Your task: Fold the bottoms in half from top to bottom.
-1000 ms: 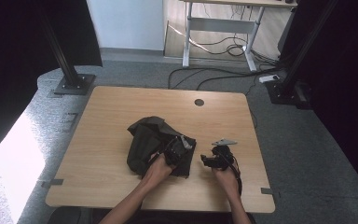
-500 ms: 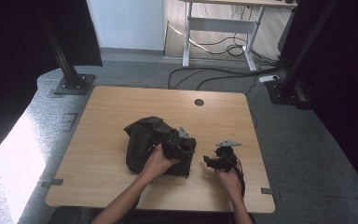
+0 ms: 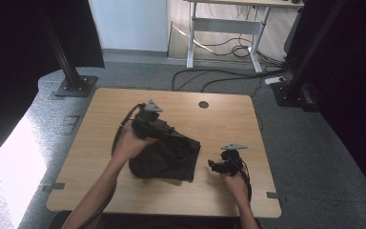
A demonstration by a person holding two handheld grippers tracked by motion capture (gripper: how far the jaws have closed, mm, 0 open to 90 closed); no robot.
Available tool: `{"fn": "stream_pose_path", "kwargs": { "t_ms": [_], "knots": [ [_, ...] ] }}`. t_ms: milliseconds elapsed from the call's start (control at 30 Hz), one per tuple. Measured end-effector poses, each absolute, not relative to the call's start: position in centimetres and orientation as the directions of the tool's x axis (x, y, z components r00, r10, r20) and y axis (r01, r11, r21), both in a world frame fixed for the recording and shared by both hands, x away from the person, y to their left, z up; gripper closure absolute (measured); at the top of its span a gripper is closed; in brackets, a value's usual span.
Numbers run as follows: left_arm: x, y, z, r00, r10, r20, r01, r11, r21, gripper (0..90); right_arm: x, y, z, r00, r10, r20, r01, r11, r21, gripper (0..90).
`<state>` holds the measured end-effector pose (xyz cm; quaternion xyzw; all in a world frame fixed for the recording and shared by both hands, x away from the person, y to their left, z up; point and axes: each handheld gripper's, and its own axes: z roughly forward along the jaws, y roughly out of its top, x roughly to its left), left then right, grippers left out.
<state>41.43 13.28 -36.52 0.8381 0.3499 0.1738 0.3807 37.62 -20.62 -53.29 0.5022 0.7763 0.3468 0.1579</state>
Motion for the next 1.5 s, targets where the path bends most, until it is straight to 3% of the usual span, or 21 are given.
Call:
{"fn": "stream_pose_path", "kwargs": {
  "t_ms": [300, 533, 800, 1133, 1500],
  "knots": [
    [42.9, 23.6, -39.7, 0.493, 0.870, 0.002, 0.573, -0.326, 0.752, 7.9, 37.4, -21.1, -54.4, -0.434, 0.898, 0.077, 0.672, 0.266, 0.691, 24.6],
    [44.1, 26.8, -46.1, 0.423, 0.906, -0.018, 0.666, -0.297, 0.685, 3.1, 37.3, -20.7, -54.6, -0.435, 0.898, 0.061, 0.664, 0.274, 0.696, 22.0],
    [43.8, 24.5, -50.6, 0.493, 0.867, -0.070, 0.687, -0.339, 0.642, 0.0, 37.1, -20.6, -54.8, -0.441, 0.895, 0.057, 0.646, 0.273, 0.713, 19.7],
    [41.4, 21.0, -47.8, 0.606, 0.793, -0.070, 0.597, -0.395, 0.698, 0.0, 37.0, -20.5, -55.0, -0.449, 0.892, 0.044, 0.637, 0.285, 0.716, 17.8],
    [36.7, 17.9, -48.6, 0.713, 0.701, -0.011, 0.509, -0.506, 0.696, 0.0, 37.0, -20.4, -54.9, -0.451, 0.891, 0.038, 0.639, 0.293, 0.711, 17.8]
  ]
}}
